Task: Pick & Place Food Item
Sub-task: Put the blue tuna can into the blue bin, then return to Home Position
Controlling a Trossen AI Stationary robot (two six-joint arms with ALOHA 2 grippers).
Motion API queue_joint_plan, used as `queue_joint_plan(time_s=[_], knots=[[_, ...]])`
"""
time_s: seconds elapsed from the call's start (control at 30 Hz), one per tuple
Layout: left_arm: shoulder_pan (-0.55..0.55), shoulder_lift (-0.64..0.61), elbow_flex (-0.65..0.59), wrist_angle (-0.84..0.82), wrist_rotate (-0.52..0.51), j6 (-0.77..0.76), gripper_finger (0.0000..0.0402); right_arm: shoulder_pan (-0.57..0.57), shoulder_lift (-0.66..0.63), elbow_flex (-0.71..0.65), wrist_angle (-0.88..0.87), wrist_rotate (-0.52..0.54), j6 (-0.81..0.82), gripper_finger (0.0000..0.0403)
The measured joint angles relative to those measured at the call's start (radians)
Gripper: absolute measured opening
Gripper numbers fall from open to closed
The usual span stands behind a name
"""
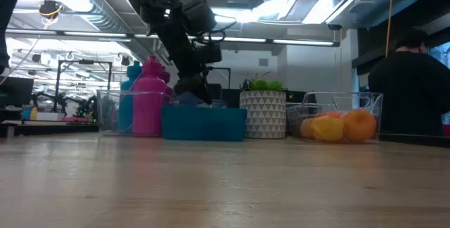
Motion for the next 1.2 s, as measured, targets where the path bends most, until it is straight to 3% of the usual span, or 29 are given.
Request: queue_joint_plan(time_s=[0.27,0.77,0.93,1.2], knots=[[0.020,0.014,0.000,0.012,0.037,0.011,0.0001,-0.004,-0.003,0.000,-0.021,0.026,0.000,0.0329],[0.019,0.014,0.000,0.070,-0.002,0.043,0.0010,-0.015,-0.003,0.000,-0.022,0.026,0.004,0.0329],[0.019,0.006,0.000,0.065,-0.001,0.003,0.0051,-0.015,-0.002,0.000,-0.023,0.043,0.003,0.0329],[-0.009,-0.089,0.048,0.022,0.001,-0.105,0.0157,-0.015,-0.003,0.000,-0.024,0.052,-0.005,0.0329]])
